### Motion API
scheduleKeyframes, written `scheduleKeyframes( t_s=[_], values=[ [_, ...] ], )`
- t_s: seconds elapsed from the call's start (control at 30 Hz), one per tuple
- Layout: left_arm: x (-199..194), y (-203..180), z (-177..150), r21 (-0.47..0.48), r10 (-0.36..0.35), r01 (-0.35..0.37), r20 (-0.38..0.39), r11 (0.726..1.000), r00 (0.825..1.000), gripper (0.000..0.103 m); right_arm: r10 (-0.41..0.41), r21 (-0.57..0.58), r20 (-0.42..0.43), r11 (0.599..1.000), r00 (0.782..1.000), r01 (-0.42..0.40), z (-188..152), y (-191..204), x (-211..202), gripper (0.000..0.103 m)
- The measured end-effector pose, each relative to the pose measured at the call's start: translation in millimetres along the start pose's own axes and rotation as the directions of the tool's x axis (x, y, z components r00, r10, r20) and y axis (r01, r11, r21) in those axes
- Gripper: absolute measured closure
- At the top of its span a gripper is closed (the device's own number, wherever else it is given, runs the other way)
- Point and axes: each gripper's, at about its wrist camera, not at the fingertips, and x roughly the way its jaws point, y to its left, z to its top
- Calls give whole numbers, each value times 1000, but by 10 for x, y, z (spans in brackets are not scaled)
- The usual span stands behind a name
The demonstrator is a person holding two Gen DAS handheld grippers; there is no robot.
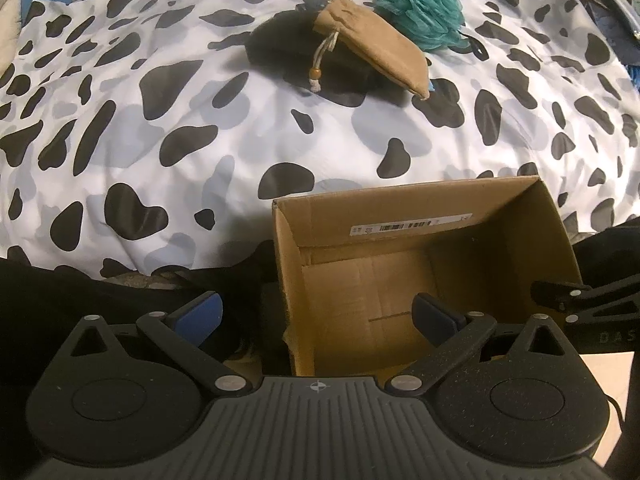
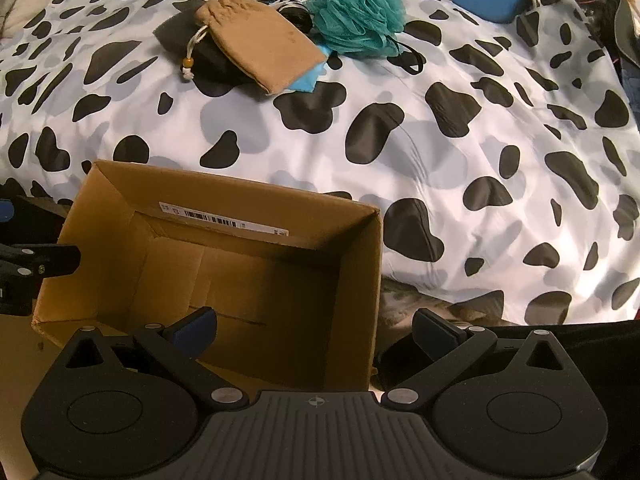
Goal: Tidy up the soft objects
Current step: 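Move both tools from the cardboard box toward the pouch and sponge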
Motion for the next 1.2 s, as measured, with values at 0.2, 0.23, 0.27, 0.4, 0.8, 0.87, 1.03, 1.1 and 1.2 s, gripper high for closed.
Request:
scheduleKeyframes(
  t_s=[0.2,0.23,0.27,0.4,0.8,0.87,1.03,1.1,1.2],
  values=[
    [29,-45,14,9,8,-8,4,1000,1000,0,1,15,-13,1000,1000,-1,3,-43,25,0],
    [30,-57,18,12,9,-9,7,1000,1000,0,1,22,-19,1000,1000,0,6,-60,35,0],
    [32,-68,20,18,9,-9,11,1000,1000,0,2,29,-22,1000,1000,-1,6,-77,40,0],
    [10,-127,31,40,12,-13,36,999,999,0,14,51,-34,999,999,-12,-1,-122,60,0],
    [-71,-96,52,0,21,-21,85,1000,996,0,66,35,-13,997,998,-66,0,-104,-4,0],
    [-118,-77,50,-15,18,-17,100,1000,995,0,71,28,-11,997,997,-70,-2,-88,-19,0],
    [-218,-34,61,-23,-15,18,132,1000,991,0,100,29,4,995,995,-100,18,-104,-64,0],
    [-242,-2,69,-34,-26,31,135,999,990,0,115,43,12,992,993,-115,31,-131,-78,0],
    [-250,28,78,-41,-39,45,138,998,990,0,137,63,33,988,990,-139,60,-167,-105,0]
  ],
)
